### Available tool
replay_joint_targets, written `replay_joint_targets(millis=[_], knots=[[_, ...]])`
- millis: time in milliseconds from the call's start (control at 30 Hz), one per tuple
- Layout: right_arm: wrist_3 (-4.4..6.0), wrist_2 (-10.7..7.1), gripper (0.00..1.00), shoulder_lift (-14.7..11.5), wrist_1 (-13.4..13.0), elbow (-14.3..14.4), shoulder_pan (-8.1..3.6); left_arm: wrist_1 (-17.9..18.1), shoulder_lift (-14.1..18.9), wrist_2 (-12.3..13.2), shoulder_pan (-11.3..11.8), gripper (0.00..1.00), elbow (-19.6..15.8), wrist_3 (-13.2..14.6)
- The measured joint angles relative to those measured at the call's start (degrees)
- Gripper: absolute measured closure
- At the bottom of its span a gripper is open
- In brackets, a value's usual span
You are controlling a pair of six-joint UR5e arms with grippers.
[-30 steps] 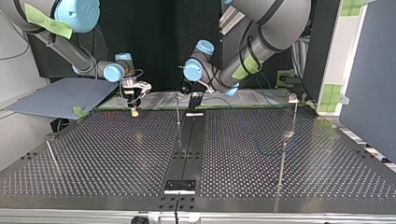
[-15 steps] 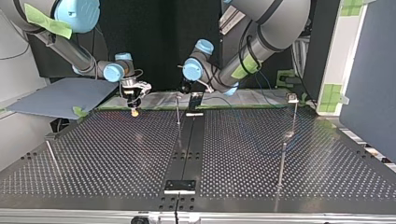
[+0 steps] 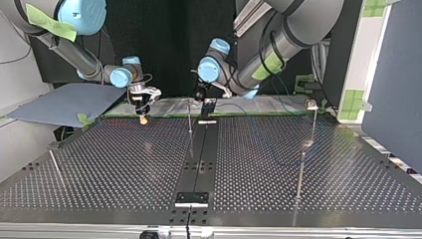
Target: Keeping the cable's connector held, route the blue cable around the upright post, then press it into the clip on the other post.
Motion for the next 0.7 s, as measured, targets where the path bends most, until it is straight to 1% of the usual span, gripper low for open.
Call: replay_joint_targets(millis=[200,433,533,700], knots=[[0.00,0.06,1.00,0.00,0.07,0.00,-0.04,3.10,3.12,-3.01,0.03,0.00,-3.13,-3.08],[-0.26,0.10,1.00,0.02,0.16,0.00,0.19,7.17,7.17,-7.05,-0.27,0.00,-7.18,-7.14],[-0.23,0.09,1.00,0.04,0.17,0.00,0.29,8.65,8.67,-8.33,-0.14,0.00,-8.68,-8.64],[-0.15,0.08,1.00,0.03,0.22,0.00,0.33,10.95,11.02,-9.69,-0.19,0.00,-11.01,-10.87]])
